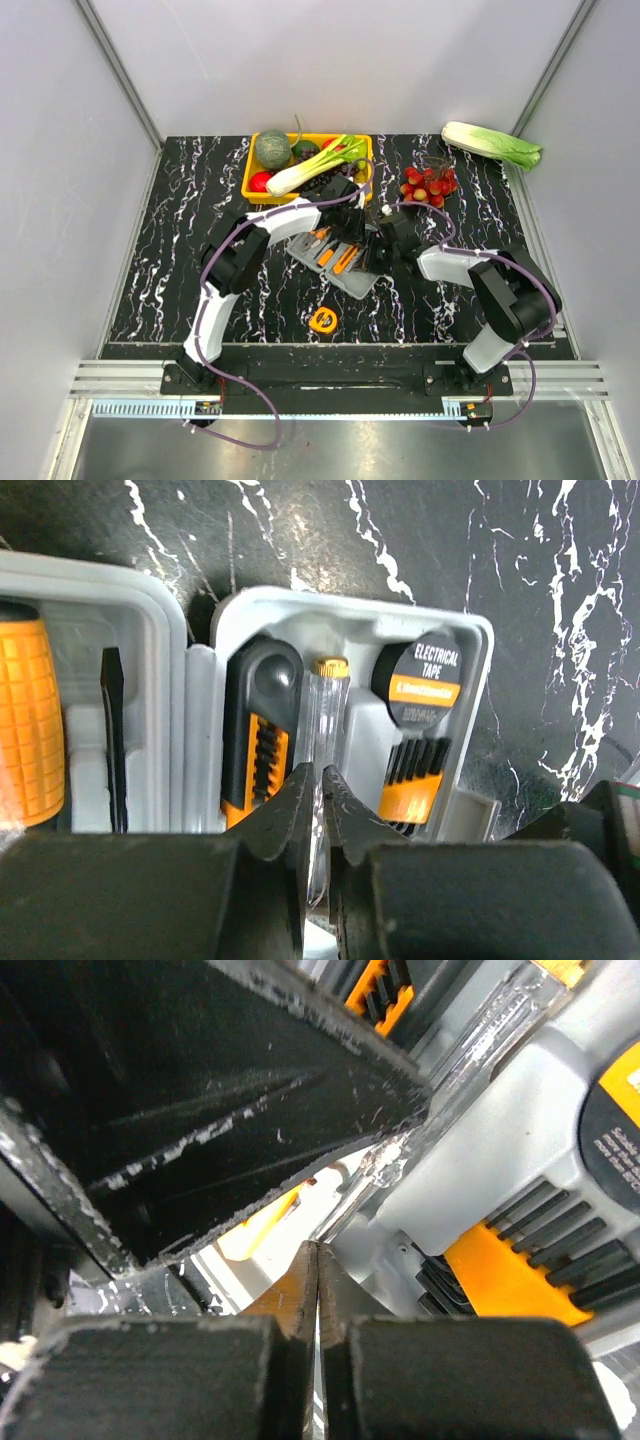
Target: Pack the tool kit
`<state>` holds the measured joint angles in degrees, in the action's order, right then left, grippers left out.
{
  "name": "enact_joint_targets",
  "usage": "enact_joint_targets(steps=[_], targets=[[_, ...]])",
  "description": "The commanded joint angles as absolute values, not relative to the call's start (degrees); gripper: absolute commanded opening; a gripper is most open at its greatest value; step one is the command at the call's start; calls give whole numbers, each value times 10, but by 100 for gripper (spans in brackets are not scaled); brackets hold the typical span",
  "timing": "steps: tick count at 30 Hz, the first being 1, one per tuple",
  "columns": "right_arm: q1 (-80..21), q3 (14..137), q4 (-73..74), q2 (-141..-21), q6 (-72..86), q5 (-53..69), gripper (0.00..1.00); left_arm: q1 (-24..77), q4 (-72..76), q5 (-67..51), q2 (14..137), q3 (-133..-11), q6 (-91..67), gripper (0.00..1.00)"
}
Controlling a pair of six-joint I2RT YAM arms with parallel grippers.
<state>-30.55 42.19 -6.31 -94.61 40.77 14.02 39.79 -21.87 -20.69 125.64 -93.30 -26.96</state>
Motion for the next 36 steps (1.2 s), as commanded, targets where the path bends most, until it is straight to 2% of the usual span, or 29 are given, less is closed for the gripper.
enact_joint_targets(steps=[1,13,24,30,36], targets=[[-299,428,55,-938,349,-17,0,417,-263,-201,1238,-940,-260,13],[-301,425,128,-898,323,-54,0,417,-265,-203,1198,-951,-268,24],[-311,456,136,-930,346,-61,0,417,-265,-194,1194,-962,-285,26],[-310,520,193,-864,368,-76,1,415,-265,-169,1173,-963,-287,28],[-305,603,248,-839,371,-102,8,407,-265,-128,1133,-947,-291,32]])
